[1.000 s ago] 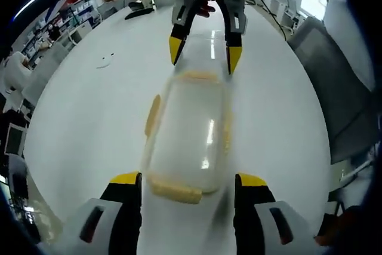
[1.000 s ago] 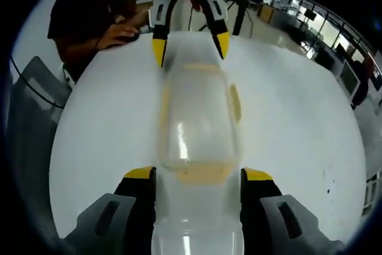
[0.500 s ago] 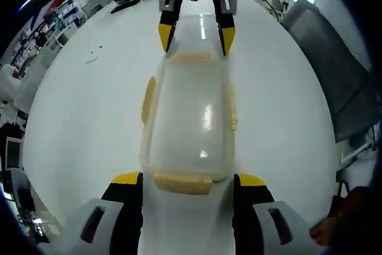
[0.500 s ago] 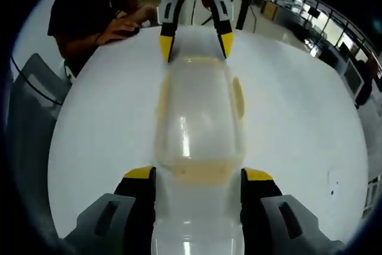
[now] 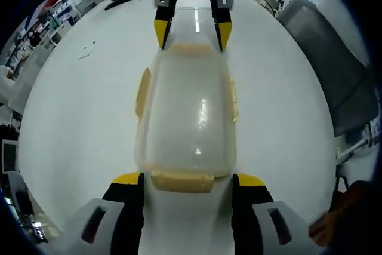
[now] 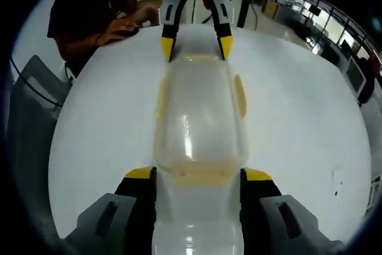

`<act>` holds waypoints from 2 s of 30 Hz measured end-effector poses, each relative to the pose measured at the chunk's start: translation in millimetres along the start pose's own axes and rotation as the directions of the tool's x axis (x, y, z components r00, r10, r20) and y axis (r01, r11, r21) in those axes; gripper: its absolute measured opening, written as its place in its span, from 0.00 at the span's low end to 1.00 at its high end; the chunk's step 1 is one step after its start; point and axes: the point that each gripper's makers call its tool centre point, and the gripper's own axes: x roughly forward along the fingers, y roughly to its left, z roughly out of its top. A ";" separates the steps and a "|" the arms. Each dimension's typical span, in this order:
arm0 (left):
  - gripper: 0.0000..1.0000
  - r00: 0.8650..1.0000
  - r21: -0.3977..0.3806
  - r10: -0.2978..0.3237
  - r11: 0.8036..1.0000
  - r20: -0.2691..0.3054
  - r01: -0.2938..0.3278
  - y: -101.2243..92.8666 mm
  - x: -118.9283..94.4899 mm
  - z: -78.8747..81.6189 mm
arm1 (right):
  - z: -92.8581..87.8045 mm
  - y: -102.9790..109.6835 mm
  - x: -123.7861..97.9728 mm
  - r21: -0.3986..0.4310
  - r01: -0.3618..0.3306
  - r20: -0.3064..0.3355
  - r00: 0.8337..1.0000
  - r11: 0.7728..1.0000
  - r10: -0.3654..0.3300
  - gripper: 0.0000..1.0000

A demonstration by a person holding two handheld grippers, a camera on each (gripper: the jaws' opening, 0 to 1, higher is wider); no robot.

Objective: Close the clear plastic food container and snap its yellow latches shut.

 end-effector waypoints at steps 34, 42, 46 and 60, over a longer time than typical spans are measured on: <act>0.46 0.998 -0.013 -0.043 0.999 0.038 0.044 -1.7 3.3 0.7 | -5.9 1.1 6.0 0.007 -0.017 -0.022 1.000 1.000 0.018 0.43; 0.45 0.998 -0.011 -0.045 0.999 0.041 0.046 -3.3 2.6 -0.2 | -5.9 2.2 6.2 0.009 -0.016 -0.022 1.000 1.000 0.017 0.42; 0.44 0.998 -0.006 -0.048 0.999 0.039 0.049 -2.5 2.4 -0.9 | -5.8 0.0 7.1 0.009 -0.016 -0.019 1.000 1.000 0.016 0.40; 0.41 0.998 0.008 -0.056 0.998 0.026 0.056 1.6 1.4 -2.5 | -5.6 -3.1 6.7 0.009 -0.016 -0.012 1.000 1.000 0.016 0.38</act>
